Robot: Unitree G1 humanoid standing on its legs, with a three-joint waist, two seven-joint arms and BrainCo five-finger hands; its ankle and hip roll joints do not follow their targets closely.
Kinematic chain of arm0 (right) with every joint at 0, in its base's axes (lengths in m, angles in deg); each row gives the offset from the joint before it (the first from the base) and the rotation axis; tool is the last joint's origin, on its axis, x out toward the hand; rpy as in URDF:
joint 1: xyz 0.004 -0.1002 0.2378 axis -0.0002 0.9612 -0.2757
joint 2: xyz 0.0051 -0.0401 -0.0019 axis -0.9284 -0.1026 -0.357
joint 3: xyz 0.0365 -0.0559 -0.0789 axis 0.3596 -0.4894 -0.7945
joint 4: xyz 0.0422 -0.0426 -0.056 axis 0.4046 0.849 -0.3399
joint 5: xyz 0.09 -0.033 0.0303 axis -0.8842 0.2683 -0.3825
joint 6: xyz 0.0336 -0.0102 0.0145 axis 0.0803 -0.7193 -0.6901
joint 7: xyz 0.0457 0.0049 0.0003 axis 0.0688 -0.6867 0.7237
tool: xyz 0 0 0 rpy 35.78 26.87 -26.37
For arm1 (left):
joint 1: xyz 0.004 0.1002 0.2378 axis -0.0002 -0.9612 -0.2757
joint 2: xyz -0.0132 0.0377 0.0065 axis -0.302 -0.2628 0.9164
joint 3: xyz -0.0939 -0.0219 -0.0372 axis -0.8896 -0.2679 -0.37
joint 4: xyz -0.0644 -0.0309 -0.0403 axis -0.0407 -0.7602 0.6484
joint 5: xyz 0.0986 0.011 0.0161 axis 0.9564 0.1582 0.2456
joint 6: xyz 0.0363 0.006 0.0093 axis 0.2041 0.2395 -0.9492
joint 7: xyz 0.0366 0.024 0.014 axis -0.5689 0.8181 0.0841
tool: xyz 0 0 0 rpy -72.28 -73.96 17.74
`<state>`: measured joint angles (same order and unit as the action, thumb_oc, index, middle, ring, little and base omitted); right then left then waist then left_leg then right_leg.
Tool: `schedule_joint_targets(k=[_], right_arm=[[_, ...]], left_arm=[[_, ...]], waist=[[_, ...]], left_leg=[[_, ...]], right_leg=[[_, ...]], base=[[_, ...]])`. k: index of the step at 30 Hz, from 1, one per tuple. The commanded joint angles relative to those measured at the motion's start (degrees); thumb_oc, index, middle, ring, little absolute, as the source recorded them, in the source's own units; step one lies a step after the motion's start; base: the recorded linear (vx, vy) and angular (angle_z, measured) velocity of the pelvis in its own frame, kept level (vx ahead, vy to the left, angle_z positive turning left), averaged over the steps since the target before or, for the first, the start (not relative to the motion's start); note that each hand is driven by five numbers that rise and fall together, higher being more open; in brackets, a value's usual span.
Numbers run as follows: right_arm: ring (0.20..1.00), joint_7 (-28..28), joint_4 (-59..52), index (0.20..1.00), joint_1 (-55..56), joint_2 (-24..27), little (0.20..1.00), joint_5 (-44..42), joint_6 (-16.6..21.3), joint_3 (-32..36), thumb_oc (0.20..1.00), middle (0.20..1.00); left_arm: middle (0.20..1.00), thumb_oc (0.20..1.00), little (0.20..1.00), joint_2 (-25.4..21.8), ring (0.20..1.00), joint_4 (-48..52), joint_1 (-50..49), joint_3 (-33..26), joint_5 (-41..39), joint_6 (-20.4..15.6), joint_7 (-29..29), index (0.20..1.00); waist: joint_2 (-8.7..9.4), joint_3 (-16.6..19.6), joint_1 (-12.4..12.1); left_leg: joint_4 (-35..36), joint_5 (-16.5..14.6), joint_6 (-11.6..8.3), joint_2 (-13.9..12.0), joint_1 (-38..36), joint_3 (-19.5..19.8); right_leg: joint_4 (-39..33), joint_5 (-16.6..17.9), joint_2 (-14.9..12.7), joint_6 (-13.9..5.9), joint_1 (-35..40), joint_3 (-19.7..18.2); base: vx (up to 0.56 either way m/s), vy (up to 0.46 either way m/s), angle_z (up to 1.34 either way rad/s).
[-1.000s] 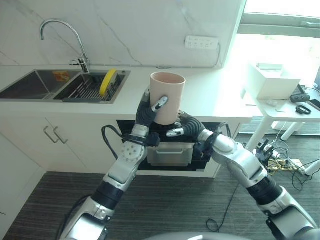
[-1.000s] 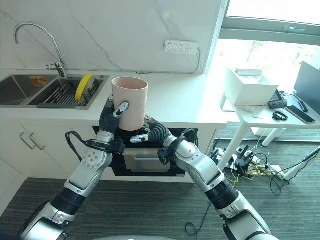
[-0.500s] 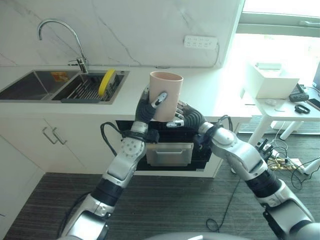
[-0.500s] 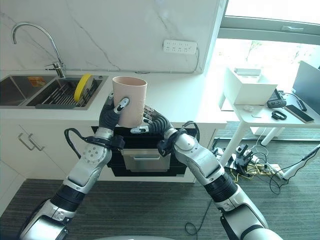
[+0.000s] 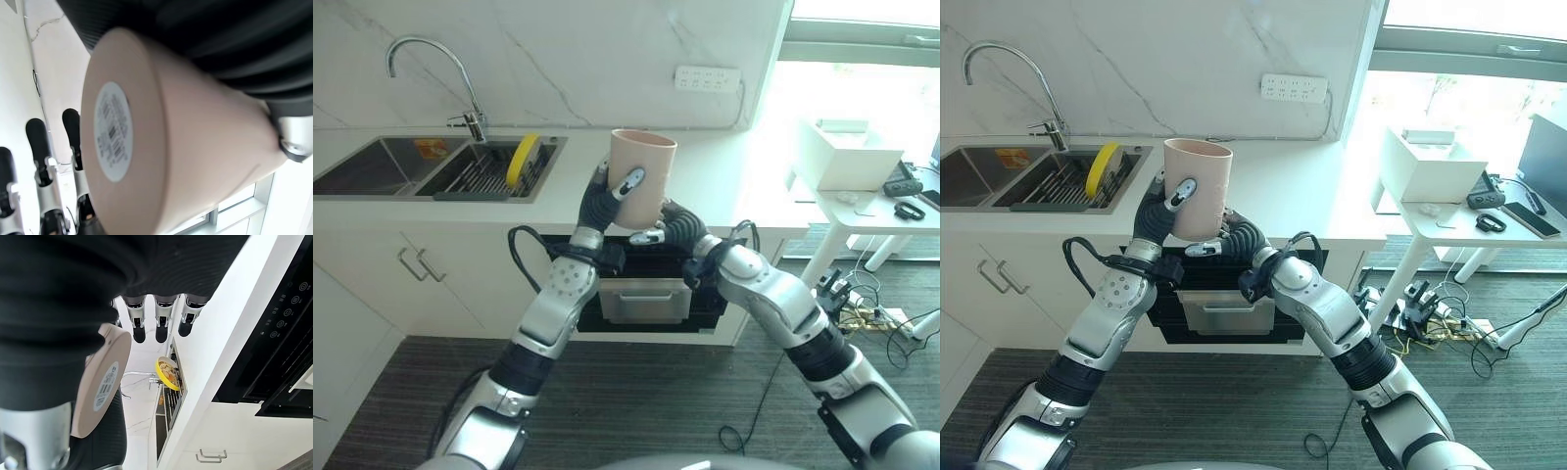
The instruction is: Place the dishes in the dishwasher.
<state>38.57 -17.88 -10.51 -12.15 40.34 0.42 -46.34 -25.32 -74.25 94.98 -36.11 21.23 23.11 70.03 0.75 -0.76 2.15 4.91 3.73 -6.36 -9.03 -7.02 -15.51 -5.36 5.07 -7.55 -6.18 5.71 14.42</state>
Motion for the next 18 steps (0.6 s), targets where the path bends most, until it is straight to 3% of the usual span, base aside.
schedule_joint_targets(k=[1,18], right_arm=[[1.000,-0.4,-1.1,1.000,-9.4,-2.5,1.000,-4.0,2.9,1.0,1.000,1.000],[1.000,2.2,2.3,1.000,-9.3,-3.0,1.000,-0.6,10.2,1.6,1.000,1.000]], left_arm=[[0.200,0.200,0.200,-1.7,0.200,0.1,8.4,0.7,-0.8,-3.5,-0.5,0.200],[0.200,0.200,0.200,-1.6,0.200,-1.7,8.9,0.6,-0.5,-3.5,-1.1,0.200]], waist=[[0.70,-0.2,-1.1],[0.39,0.0,-1.3]], left_leg=[[0.1,-0.9,-1.52,-4.9,-2.3,0.3],[0.1,-0.9,-1.54,-5.0,-2.2,0.2]], right_leg=[[0.4,-0.3,-4.7,-3.32,1.9,0.5],[0.4,-0.2,-4.8,-3.37,1.8,0.9]], base=[[0.00,0.000,0.00],[0.00,0.000,0.00]])
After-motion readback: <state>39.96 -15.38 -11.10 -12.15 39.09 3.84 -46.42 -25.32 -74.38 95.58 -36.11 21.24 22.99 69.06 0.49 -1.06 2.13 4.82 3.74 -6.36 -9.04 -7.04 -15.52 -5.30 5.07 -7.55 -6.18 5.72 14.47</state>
